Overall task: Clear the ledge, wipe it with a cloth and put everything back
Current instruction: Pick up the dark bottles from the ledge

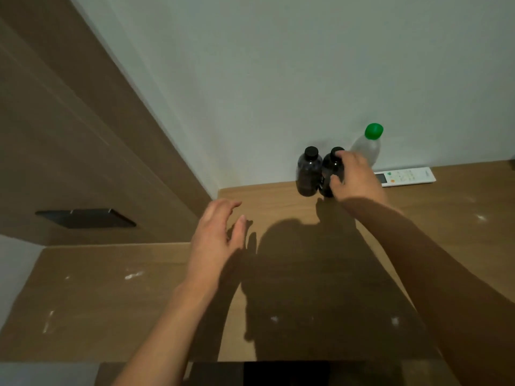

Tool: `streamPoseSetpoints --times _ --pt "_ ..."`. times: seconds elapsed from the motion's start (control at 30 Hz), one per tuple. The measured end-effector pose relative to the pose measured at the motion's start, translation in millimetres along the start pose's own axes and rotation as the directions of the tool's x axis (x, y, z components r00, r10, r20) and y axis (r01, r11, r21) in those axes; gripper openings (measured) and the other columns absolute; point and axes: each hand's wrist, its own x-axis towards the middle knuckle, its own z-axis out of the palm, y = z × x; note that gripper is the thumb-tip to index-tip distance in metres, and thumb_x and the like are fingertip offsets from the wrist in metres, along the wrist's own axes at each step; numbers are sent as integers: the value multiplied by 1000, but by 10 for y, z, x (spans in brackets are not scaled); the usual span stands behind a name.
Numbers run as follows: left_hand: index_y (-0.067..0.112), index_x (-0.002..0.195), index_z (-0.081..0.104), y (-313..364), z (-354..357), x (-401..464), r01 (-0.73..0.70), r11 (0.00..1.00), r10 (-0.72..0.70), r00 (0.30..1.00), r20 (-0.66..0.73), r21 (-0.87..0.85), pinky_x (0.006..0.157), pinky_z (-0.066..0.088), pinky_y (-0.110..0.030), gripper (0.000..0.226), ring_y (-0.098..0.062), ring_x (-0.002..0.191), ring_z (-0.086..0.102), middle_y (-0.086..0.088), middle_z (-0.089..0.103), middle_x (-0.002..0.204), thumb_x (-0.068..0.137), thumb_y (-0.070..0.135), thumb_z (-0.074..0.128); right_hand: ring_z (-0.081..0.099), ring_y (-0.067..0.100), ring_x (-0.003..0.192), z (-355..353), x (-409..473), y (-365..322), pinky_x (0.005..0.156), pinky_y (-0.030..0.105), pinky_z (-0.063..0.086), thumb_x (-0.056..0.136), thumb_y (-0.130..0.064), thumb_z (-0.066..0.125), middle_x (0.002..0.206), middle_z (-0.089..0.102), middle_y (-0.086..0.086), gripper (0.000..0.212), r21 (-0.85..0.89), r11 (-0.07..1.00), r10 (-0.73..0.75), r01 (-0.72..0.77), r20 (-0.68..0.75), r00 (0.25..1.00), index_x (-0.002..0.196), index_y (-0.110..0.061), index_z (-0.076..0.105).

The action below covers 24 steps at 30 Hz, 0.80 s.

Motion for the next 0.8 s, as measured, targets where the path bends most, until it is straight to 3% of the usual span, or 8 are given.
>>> streamPoseSetpoints --times 0.07,0.13,0.2,0.27,0.33,0.47,0.67,0.8 --pt "18 134 59 -21 129 180 -9 1000 10 999 39 -25 104 48 -38 34 -13 119 55 2 56 135 102 26 55 55 34 118 85 259 19 98 50 47 96 -16 53 147 38 9 49 -51 997 54 -54 4 999 143 -13 39" --pt "15 131 61 -37 314 382 -78 996 81 995 59 -52 94 52 -33 30 -10 110 58 0 60 129 101 21 58 57 36 111 179 438 86 94 50 48 98 -17 51 145 37 11 46 -81 989 122 -121 11 992 141 -12 38" --pt "15 127 62 -40 472 562 -109 992 113 991 71 -57 82 49 -19 26 -3 101 55 1 59 126 101 20 58 58 40 103 299 543 160 86 48 50 97 -15 52 135 44 17 43 -106 989 100 -103 -28 995 137 -7 41" --pt "15 128 60 -20 597 739 -132 989 138 986 92 -68 82 41 -8 27 1 102 52 1 58 126 102 21 56 59 41 96 381 619 223 80 47 52 95 -14 55 123 48 19 41 -139 988 54 -61 -54 997 134 -5 45" --pt "15 130 59 6 711 922 -137 985 149 982 118 -106 87 46 -13 29 -2 102 54 1 58 125 103 23 55 58 37 94 370 697 235 78 47 53 96 -18 56 118 47 14 39 -141 987 77 -79 -23 997 133 -14 46" --pt "24 138 52 142 971 1336 -105 990 124 966 226 -93 91 54 -41 37 -16 104 60 3 54 130 102 32 52 59 35 91 317 762 256 73 44 52 92 -25 59 109 50 12 32 -172 980 115 -104 52 992 121 -18 47" --pt "21 149 38 338 1403 1880 -159 985 123 922 368 69 96 49 -44 51 -30 117 56 -9 52 135 103 40 49 61 25 79 355 388 316 68 42 54 85 -31 62 90 59 0 23 -108 984 145 -138 59 988 100 -25 46" --pt "18 144 43 350 1560 1952 -180 978 124 908 401 106 91 50 -43 49 -31 116 58 -10 59 130 103 44 50 60 19 80 307 246 399 71 40 54 84 -42 64 88 59 -3 27 -74 967 248 -245 43 968 99 -27 48"
